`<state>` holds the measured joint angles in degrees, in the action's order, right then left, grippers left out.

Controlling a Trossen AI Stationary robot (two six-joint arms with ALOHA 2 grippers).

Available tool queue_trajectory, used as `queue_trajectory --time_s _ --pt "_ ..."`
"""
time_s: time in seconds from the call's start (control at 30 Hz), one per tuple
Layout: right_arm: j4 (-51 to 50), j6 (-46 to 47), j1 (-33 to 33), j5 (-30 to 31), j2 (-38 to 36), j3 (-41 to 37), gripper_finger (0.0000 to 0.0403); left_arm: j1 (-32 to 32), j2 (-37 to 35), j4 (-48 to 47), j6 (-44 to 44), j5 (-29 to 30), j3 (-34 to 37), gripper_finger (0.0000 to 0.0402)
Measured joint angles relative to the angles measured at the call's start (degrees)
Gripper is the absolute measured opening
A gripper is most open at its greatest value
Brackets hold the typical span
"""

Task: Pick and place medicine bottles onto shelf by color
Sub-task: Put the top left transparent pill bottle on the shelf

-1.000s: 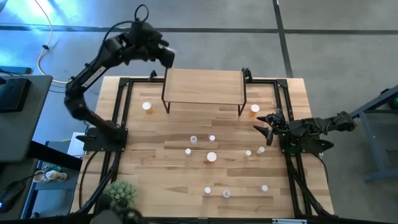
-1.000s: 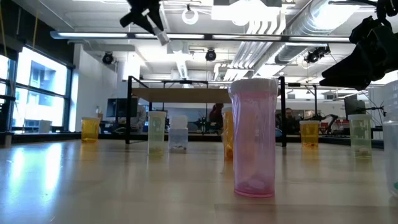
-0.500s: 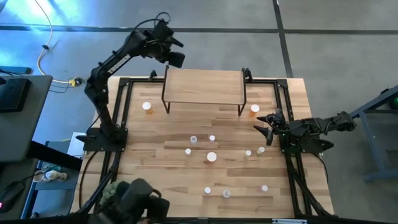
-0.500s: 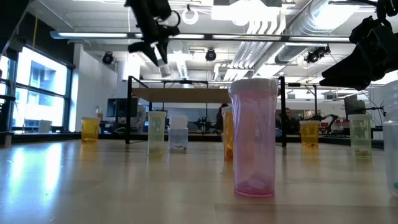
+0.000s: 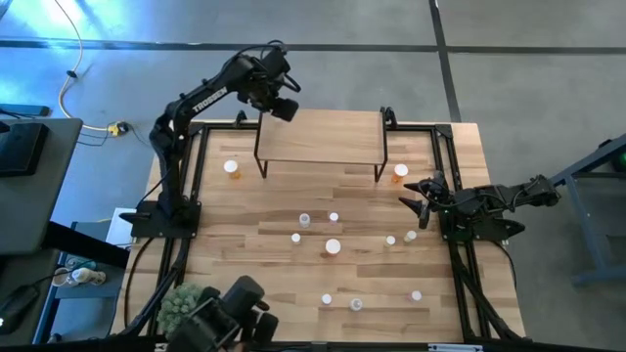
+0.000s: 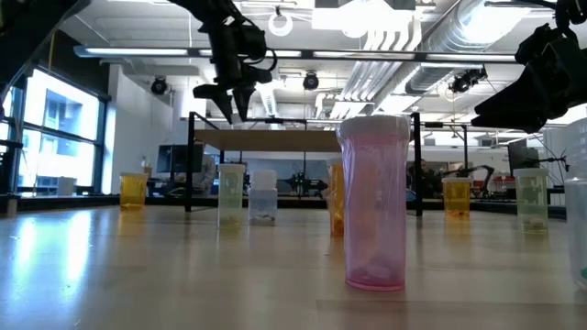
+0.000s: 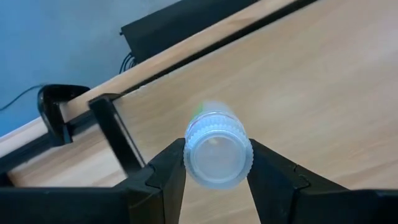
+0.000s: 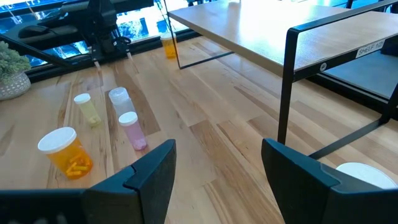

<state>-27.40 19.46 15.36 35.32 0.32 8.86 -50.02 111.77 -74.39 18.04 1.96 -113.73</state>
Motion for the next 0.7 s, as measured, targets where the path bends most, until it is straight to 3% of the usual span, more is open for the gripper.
queue_trajectory --time_s 0.7 --pt "0.0 0.0 0.0 0.0 0.0 0.0 0.0229 0.8 0.2 -2.3 -1.1 0.4 0.0 0.0143"
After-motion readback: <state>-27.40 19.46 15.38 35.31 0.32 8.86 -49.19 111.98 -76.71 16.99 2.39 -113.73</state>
